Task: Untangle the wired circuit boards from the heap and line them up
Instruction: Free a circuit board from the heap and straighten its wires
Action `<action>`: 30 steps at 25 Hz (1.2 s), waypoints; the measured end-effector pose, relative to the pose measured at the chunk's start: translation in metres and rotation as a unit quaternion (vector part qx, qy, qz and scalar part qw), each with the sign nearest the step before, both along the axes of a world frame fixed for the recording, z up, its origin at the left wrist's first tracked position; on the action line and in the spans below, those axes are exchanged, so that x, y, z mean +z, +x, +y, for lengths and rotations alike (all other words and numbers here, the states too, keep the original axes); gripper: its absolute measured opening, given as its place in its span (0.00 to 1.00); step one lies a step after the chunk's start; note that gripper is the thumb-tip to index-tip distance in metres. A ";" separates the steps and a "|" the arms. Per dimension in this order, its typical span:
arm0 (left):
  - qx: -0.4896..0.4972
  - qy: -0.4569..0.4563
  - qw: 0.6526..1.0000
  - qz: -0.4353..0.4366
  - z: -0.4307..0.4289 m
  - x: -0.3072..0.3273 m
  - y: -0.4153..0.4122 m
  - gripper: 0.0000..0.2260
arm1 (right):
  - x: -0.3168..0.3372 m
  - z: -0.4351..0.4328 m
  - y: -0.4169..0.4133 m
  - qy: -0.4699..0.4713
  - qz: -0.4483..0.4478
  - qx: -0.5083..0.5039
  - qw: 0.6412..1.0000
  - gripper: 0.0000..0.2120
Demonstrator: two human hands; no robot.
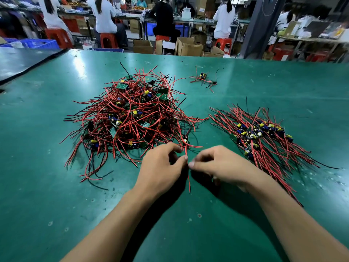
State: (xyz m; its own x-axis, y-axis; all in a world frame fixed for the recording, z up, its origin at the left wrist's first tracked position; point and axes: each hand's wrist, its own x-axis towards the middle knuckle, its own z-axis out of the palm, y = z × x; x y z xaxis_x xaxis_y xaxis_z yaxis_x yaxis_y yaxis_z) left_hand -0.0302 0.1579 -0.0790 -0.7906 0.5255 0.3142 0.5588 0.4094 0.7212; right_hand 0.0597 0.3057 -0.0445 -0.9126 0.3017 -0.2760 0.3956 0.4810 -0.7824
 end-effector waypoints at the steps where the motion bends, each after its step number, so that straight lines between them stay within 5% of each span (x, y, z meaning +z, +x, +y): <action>1: -0.014 -0.023 0.999 0.020 0.000 -0.001 0.001 0.09 | -0.003 0.003 -0.005 -0.027 0.028 -0.071 0.997 0.11; 4: -0.045 -0.100 0.992 0.059 0.001 -0.002 0.004 0.11 | -0.017 0.005 -0.025 0.022 0.110 -0.196 0.974 0.06; 7: -0.066 -0.142 0.985 0.073 0.002 -0.001 0.007 0.11 | -0.026 0.005 -0.034 0.112 0.132 -0.190 0.966 0.14; 12: -0.119 -0.122 0.984 0.049 -0.003 0.005 0.008 0.10 | -0.031 0.006 -0.026 0.042 0.171 -0.182 0.967 0.22; 16: -0.153 -0.133 0.979 0.020 -0.006 0.009 0.008 0.15 | -0.033 -0.003 -0.028 0.196 0.108 -0.189 0.956 0.25; 19: -0.177 -0.128 0.976 0.000 -0.009 0.011 0.010 0.15 | -0.030 -0.008 -0.026 0.264 0.056 -0.182 0.945 0.16; 22: -0.144 -0.035 0.987 -0.067 -0.010 0.010 0.008 0.06 | -0.031 -0.003 -0.019 0.169 0.146 -0.202 0.954 0.09; 26: -0.045 0.107 0.970 -0.214 -0.008 0.015 0.003 0.12 | -0.016 0.003 -0.013 -0.242 0.167 -0.126 0.947 0.04; 30: -0.074 0.091 0.968 -0.221 -0.009 0.017 0.004 0.18 | -0.012 0.000 -0.006 -0.236 0.085 0.040 0.967 0.09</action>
State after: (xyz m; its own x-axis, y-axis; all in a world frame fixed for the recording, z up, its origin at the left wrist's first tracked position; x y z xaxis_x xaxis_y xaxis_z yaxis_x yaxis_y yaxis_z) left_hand -0.0263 0.1493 -0.0622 -0.7893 0.6110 0.0600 0.2210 0.1916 0.9563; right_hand 0.0536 0.3056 -0.0568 -0.9721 0.1045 -0.2101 0.2186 0.0779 -0.9727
